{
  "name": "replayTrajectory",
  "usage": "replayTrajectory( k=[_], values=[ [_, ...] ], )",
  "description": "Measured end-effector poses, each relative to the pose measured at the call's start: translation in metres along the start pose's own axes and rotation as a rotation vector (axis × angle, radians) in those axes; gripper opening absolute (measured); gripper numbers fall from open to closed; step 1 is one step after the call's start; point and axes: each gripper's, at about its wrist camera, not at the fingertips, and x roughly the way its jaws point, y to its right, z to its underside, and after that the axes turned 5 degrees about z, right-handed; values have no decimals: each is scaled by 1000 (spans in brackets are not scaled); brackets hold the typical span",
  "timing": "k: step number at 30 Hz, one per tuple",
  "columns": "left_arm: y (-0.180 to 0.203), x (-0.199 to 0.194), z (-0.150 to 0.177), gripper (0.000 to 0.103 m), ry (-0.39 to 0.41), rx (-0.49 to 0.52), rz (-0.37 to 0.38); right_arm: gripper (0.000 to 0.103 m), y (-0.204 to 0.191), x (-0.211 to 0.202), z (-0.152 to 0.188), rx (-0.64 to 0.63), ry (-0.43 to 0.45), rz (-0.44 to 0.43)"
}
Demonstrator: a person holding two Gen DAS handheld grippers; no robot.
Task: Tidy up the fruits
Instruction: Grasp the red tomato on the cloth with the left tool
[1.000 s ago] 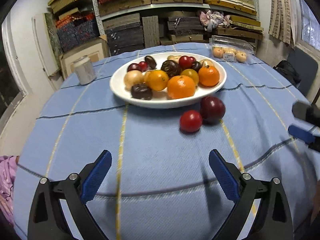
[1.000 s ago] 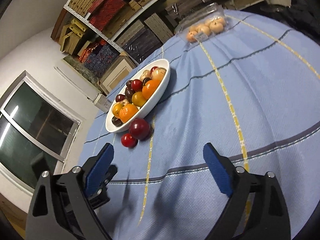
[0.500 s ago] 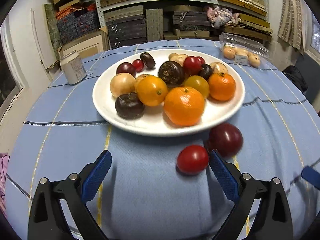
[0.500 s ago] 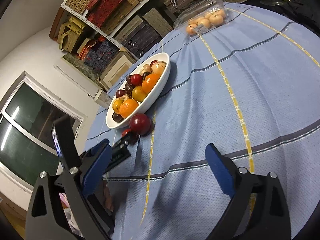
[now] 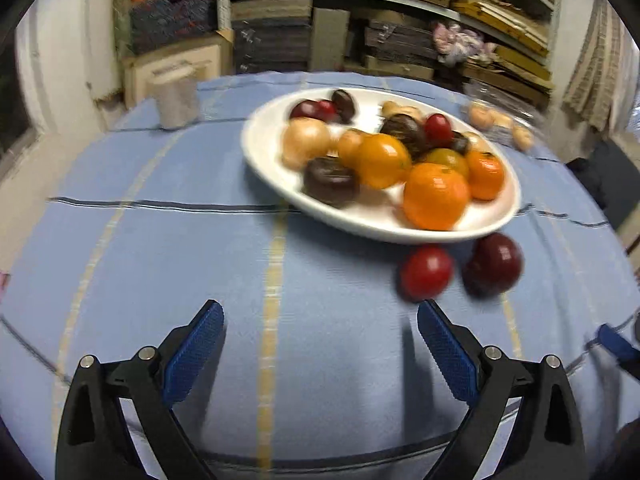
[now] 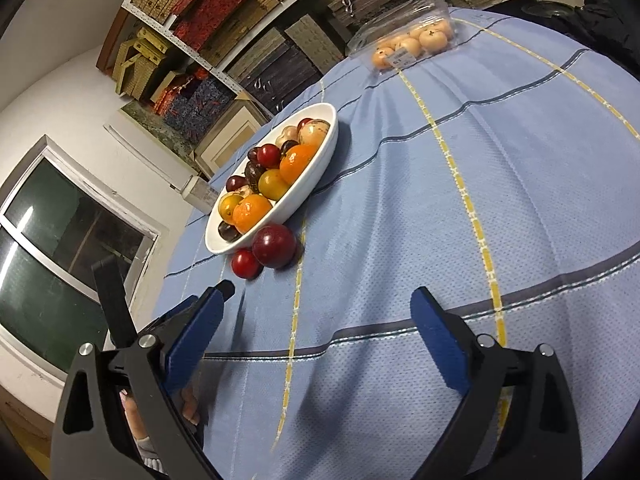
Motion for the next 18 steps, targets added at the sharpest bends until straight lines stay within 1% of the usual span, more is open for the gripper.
replayTrajectory(
  k=[2, 4, 5, 6, 9, 13, 16, 18],
  values=[
    [14, 5, -1, 98, -10, 46, 0, 93, 2, 1, 0, 9, -2, 3],
    [28, 10, -5, 98, -10, 102, -43, 93, 4, 2, 0, 15, -7, 4],
    [30, 11, -7, 98, 0, 110, -66, 93, 3, 2, 0, 14, -8, 4],
    [30, 12, -9, 99, 9, 109, -82, 93, 3, 3, 0, 9, -11, 4],
    [25, 19, -14, 99, -13, 81, -52, 93, 1, 4, 1, -3, -17, 4],
    [22, 7, -5, 99, 17, 120, -99, 93, 0, 2, 0, 0, -14, -7],
    [7, -3, 2, 99, 25, 118, -120, 93, -3, 0, 1, -10, -14, -15],
    [-6, -8, 4, 99, 22, 82, -114, 93, -4, 0, 1, -17, -13, -19]
  ],
)
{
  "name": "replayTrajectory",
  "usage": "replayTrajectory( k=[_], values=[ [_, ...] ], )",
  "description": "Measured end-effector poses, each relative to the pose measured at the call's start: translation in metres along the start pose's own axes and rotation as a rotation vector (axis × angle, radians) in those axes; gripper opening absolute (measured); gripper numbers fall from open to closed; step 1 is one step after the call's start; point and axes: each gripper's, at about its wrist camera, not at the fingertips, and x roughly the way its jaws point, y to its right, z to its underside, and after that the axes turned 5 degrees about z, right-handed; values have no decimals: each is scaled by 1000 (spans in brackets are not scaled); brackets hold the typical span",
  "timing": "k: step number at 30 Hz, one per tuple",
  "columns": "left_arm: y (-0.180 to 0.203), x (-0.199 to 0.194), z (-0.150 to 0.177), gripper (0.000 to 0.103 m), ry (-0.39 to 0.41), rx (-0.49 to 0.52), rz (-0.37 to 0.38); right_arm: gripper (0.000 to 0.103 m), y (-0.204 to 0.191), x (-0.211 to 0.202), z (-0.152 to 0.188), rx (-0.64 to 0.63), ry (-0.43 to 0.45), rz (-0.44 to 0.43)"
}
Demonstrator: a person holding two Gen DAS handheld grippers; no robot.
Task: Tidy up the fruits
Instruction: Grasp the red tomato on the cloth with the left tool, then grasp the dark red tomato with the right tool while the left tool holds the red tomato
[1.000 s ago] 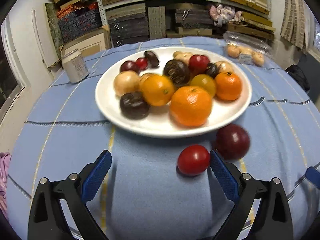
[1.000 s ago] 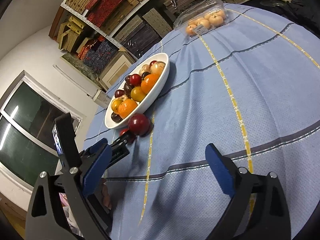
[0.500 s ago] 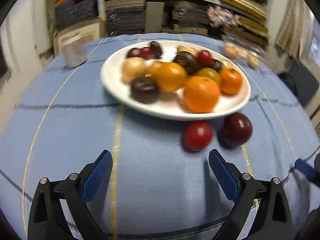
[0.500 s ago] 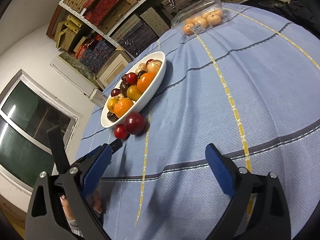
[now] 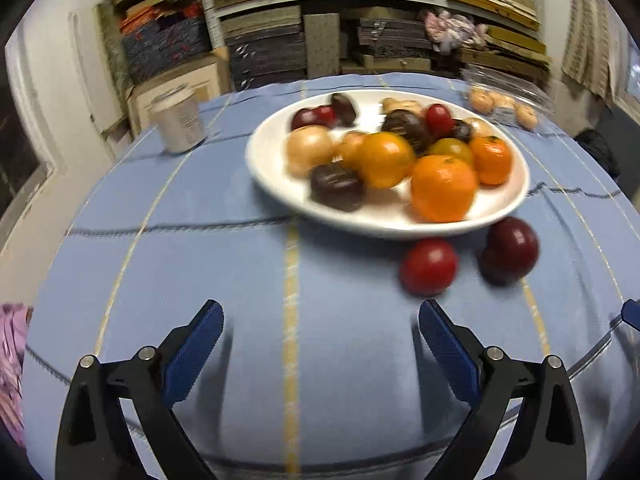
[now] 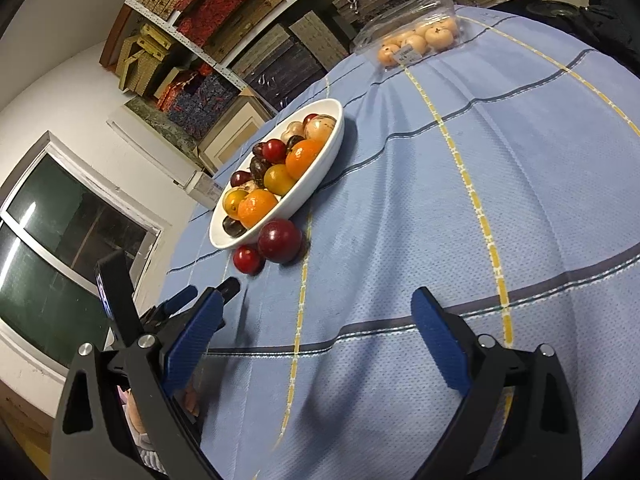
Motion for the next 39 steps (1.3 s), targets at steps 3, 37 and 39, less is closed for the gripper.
replayTrajectory(
  k=[3, 37, 39],
  values=[
    [-9, 0, -1, 97, -3, -69, 107, 93, -5, -1, 1, -18, 2, -5],
    [6, -4, -3, 30, 22, -3, 136, 93, -18, 2, 8, -143, 24, 52],
    [1, -16, 5, 30, 34, -6, 124, 93, -20, 1, 8, -164, 36, 64]
  ],
)
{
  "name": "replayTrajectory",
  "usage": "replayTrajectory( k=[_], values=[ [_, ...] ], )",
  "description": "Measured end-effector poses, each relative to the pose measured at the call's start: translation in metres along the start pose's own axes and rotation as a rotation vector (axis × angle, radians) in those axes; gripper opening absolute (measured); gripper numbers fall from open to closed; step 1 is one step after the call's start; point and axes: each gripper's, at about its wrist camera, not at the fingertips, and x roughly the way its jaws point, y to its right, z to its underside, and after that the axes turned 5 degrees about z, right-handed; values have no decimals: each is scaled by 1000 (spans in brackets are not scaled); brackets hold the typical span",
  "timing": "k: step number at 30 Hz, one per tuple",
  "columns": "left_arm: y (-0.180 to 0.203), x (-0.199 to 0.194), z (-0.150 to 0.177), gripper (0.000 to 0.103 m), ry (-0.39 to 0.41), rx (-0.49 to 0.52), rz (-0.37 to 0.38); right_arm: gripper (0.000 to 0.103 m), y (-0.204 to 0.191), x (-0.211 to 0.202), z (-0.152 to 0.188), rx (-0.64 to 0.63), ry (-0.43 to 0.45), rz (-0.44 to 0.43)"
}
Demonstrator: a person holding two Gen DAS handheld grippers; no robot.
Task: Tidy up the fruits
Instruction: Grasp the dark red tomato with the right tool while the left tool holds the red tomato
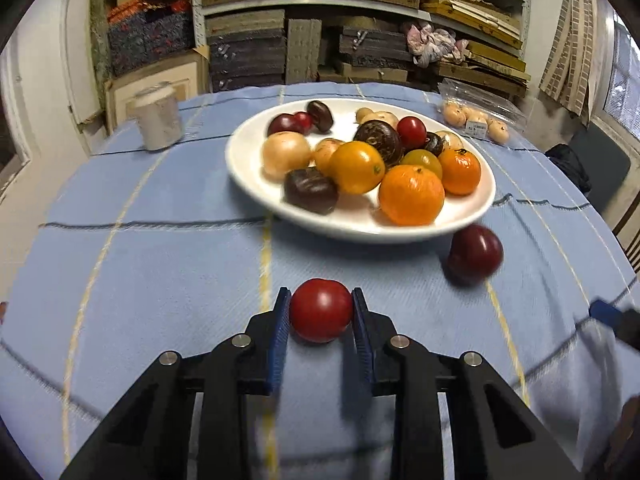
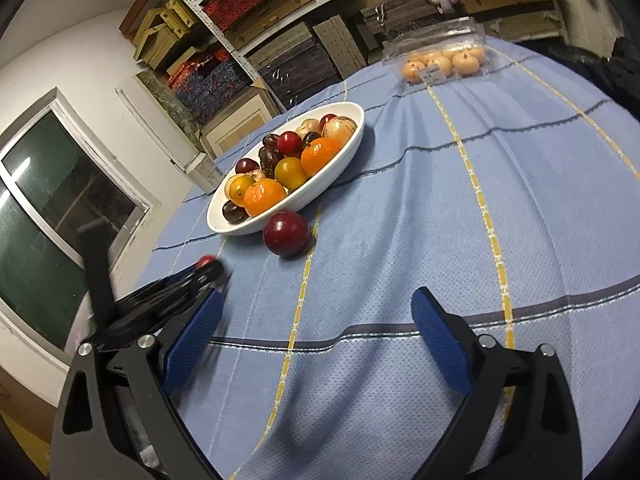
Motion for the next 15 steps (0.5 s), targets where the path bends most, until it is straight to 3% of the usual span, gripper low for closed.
replayTrajectory(
  k=[8, 12, 15],
  values=[
    [-7, -42, 35, 31, 32, -18, 10, 92, -40, 13, 0, -212, 29, 56],
    [-9, -39, 37, 31, 26, -27, 24, 91, -71, 45, -16, -352, -5, 111],
    [-11, -36, 37, 31, 21, -30, 30, 87, -79, 72, -26, -386, -24, 159]
  ],
)
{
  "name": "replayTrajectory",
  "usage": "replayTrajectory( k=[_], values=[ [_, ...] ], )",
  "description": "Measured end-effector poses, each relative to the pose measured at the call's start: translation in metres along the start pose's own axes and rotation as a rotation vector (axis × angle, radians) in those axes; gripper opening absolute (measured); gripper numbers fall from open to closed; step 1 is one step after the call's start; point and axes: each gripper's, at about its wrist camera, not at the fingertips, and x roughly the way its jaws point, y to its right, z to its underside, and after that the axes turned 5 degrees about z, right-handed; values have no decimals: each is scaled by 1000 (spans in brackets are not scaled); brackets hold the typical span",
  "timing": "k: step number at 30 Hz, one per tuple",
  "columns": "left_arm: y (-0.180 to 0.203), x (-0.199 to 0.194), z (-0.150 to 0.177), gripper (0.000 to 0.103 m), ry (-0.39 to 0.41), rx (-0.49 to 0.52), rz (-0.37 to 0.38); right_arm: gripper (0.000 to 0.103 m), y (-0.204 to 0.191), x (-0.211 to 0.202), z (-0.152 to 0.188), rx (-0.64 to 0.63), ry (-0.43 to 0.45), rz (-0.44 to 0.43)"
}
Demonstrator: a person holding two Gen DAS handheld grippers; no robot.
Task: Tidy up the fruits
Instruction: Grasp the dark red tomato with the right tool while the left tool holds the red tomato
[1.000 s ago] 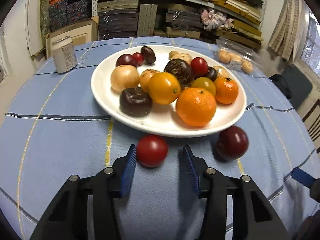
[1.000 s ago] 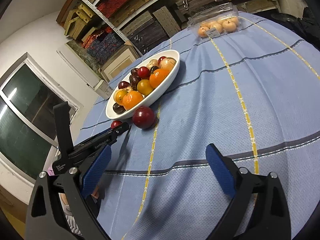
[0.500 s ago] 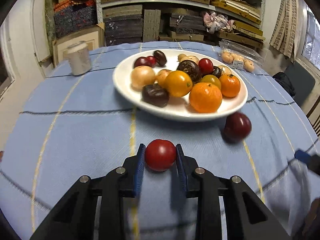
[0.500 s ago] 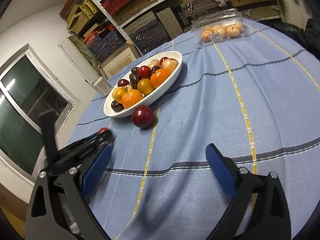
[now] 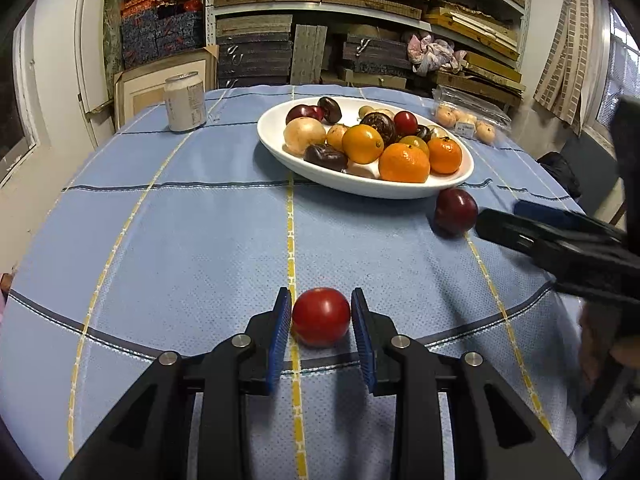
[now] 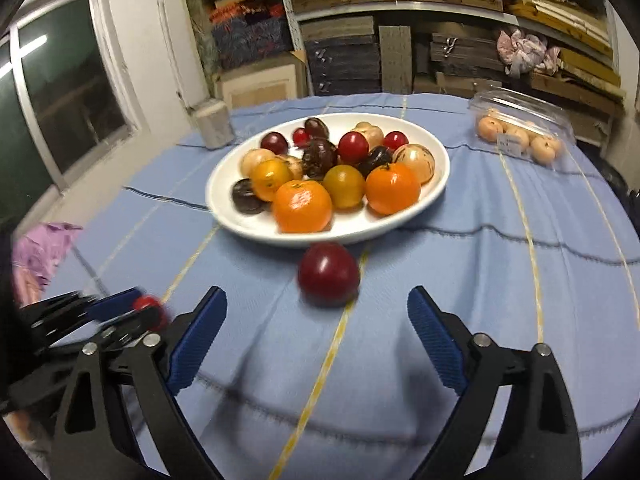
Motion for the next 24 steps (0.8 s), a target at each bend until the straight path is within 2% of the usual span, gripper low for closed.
replayTrajectory(
  k=[4, 6, 8, 11, 12, 15, 24],
  values=[
    [-4, 4, 0, 32, -12, -16, 26, 79, -1, 24, -5, 13, -34, 22],
    [-4, 8, 0, 32, -25, -14, 34, 71, 0, 31, -6, 26, -54, 19],
    [-2, 10, 0, 32, -36, -8, 36, 69, 4, 33, -8, 43, -48, 21],
    [-6, 16, 0, 32, -60, -30, 52, 43, 4, 35, -8, 34, -62, 22],
    [-9, 18, -1, 32, -65, -47, 62, 40, 3, 37, -8, 27, -70, 7],
    [-15, 18, -2, 32, -57, -79, 75, 40, 2, 36, -8, 17, -67, 8],
    [-11, 24, -5, 32, -66, -61, 87, 39, 5, 29, -1, 23, -74, -25]
  ],
)
